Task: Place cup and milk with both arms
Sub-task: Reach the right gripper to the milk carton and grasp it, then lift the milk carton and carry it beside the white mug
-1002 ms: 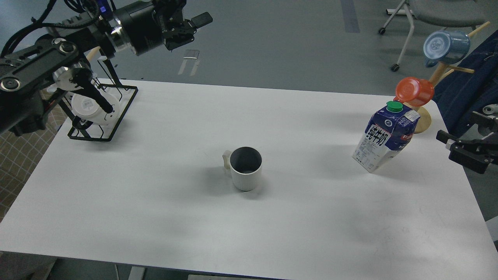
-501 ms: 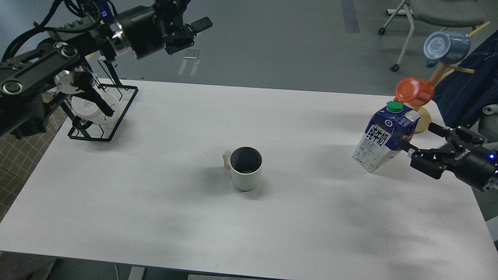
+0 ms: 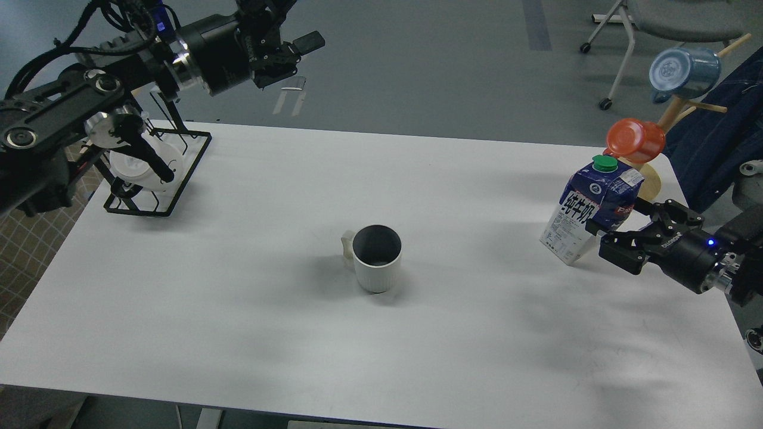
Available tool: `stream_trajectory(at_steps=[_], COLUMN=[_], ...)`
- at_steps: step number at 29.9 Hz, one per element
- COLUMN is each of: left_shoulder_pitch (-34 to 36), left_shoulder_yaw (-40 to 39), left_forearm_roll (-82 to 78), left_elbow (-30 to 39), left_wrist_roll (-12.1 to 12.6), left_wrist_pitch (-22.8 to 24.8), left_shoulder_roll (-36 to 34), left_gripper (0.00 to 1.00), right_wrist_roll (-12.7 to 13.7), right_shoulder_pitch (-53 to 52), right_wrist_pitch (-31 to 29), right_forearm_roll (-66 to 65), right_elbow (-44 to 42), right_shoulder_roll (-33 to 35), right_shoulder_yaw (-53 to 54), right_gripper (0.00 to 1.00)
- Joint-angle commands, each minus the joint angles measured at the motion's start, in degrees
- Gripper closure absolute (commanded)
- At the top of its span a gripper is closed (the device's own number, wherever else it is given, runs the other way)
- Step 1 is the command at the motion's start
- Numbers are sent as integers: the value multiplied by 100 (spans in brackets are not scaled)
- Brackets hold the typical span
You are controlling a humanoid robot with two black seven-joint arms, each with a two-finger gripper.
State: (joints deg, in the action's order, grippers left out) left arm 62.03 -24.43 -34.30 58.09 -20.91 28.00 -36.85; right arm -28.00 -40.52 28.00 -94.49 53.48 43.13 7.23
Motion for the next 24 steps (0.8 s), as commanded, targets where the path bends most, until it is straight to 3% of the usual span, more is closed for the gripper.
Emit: stream_trajectory(at_steps=[1, 5, 9, 14, 20, 24], left_shoulder_pitch=[-24, -24, -33, -51, -68, -68], left_shoulder_yaw=[0, 0, 0, 0, 0, -9], left_forearm_roll=[-7, -15, -16, -16, -16, -16], left_elbow=[0, 0, 0, 0, 9, 9], left_wrist_roll=[0, 0, 0, 0, 8, 8], left_wrist_pitch=[0, 0, 0, 0, 0, 0], left_shoulder_roll=[2, 2, 2, 2, 2, 2], left_gripper=[3, 3, 3, 3, 3, 3], right_wrist_roll=[0, 0, 0, 0, 0, 0], right_shoulder_pitch=[-8, -26, -44, -70, -70, -96], right_wrist_pitch=[0, 0, 0, 0, 0, 0], right_forearm_roll=[1, 1, 1, 1, 18, 36], right_elbow=[-100, -285, -321, -312, -233, 170], right_shoulder_roll=[-129, -234, -261, -252, -208, -68], right_shoulder_yaw=[7, 7, 7, 7, 7, 24], right_gripper=[11, 21, 37, 74, 98, 98])
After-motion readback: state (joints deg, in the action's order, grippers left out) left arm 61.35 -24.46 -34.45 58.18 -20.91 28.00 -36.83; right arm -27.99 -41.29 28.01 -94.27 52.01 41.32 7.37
